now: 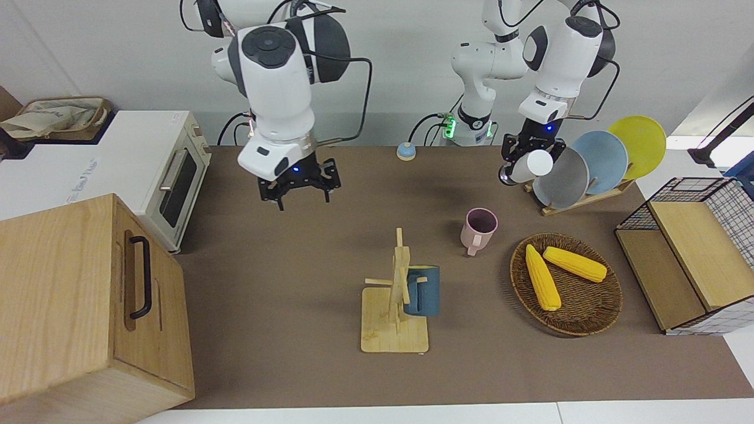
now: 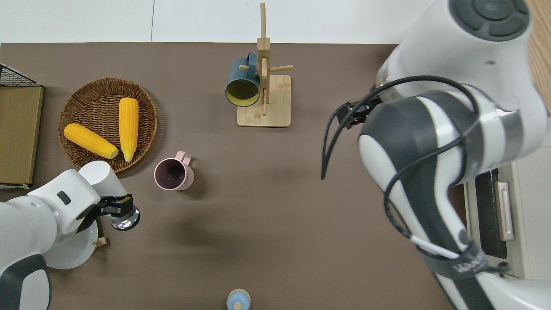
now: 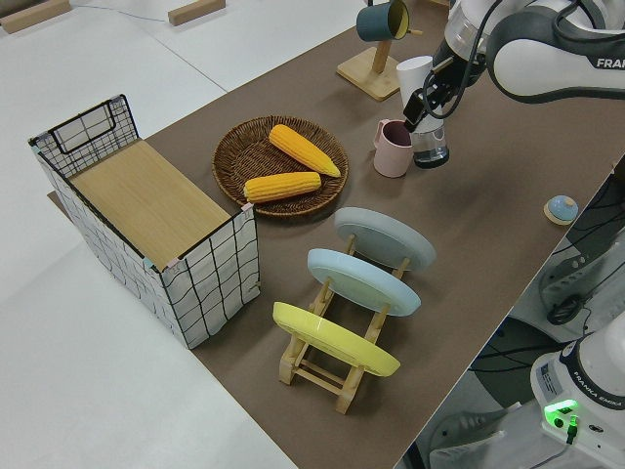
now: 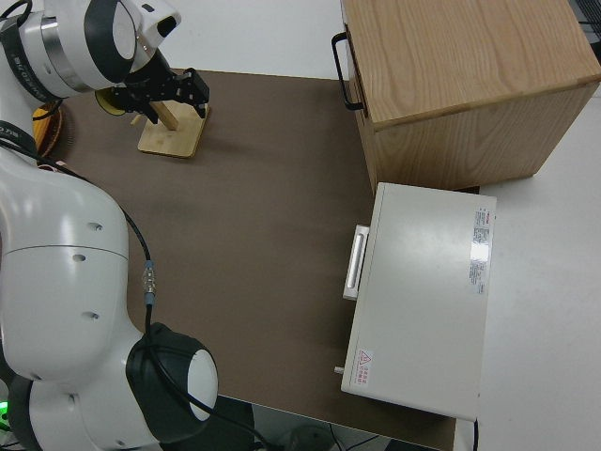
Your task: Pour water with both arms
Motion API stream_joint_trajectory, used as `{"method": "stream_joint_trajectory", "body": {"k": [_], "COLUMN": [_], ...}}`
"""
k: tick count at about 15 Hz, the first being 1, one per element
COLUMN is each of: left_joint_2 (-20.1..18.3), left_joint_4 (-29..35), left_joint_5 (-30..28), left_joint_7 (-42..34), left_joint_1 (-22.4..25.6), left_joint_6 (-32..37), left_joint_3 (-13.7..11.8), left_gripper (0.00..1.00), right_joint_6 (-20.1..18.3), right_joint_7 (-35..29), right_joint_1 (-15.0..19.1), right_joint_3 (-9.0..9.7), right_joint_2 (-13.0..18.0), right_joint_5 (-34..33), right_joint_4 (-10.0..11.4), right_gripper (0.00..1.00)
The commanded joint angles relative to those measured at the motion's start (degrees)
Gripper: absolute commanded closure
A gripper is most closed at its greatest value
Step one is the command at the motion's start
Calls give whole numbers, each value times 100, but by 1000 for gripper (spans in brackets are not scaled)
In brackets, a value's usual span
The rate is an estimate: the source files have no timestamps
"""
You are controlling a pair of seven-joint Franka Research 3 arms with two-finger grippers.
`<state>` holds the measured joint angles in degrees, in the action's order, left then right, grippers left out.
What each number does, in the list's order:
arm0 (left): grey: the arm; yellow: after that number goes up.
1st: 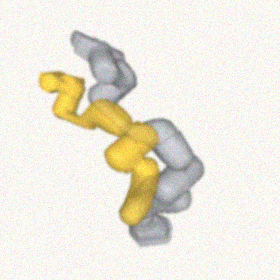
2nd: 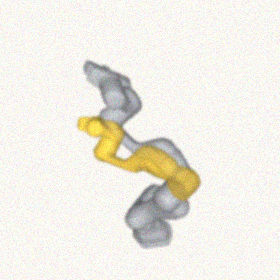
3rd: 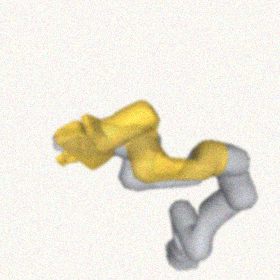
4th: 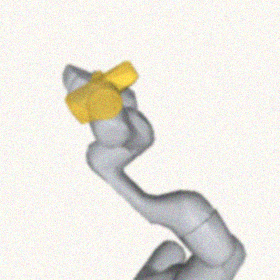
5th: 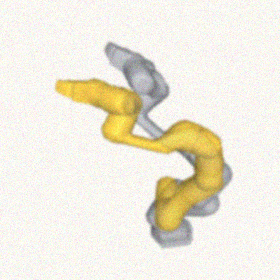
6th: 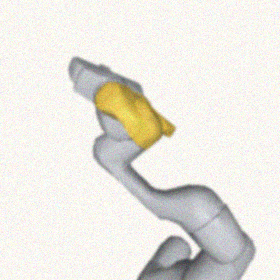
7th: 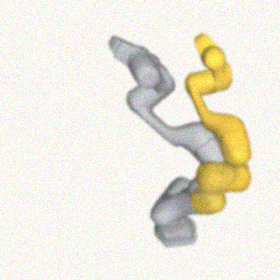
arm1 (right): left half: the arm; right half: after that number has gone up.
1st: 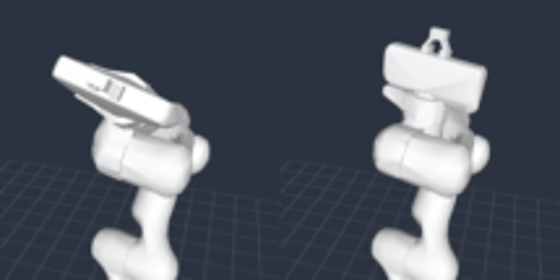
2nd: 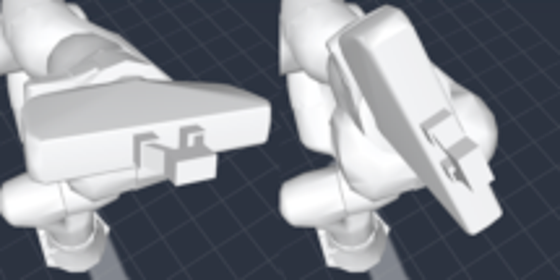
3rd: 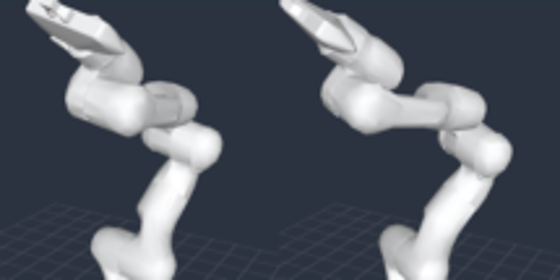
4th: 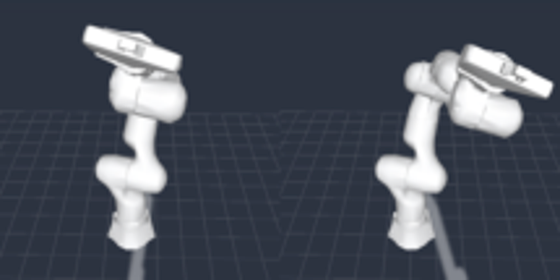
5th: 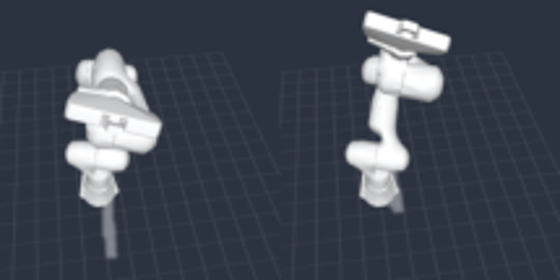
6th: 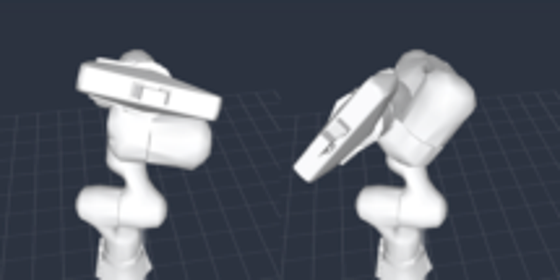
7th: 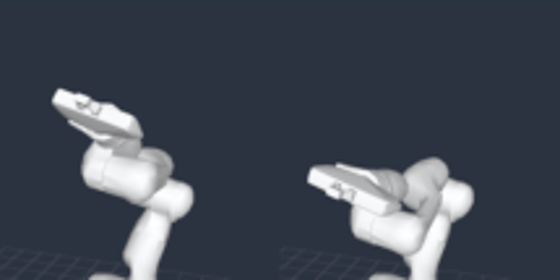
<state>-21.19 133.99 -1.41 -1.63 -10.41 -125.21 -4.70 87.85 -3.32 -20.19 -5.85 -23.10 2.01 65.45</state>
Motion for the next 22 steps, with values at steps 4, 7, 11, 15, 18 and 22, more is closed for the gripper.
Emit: {"method": "stream_joint_trajectory", "body": {"k": [4,7,11,15,18,22], "left_joint_2": [-192,-88,176,466,563,651], "left_joint_4": [347,462,462,453,435,374], "left_joint_5": [88,0,-166,-193,-193,-193], "left_joint_7": [250,251,251,242,233,233], "left_joint_1": [-128,-145,-294,-365,-374,-365], "left_joint_6": [-152,-258,-424,-574,-461,-302], "left_joint_3": [232,329,329,320,329,329], "left_gripper": [1000,1000,1000,1000,1000,1000], "right_joint_6": [645,1146,1200,938,550,207], "right_joint_7": [991,973,965,956,938,938], "right_joint_1": [2114,2168,2247,2256,2274,2502], "right_joint_3": [1234,1235,1235,1183,1147,1147], "right_joint_2": [1421,1895,2116,2134,2125,2134], "right_joint_5": [-140,-140,-140,-210,-210,-228], "right_joint_4": [2040,2787,2877,2465,2367,2350], "right_gripper": [17,17,17,17,17,17]}}
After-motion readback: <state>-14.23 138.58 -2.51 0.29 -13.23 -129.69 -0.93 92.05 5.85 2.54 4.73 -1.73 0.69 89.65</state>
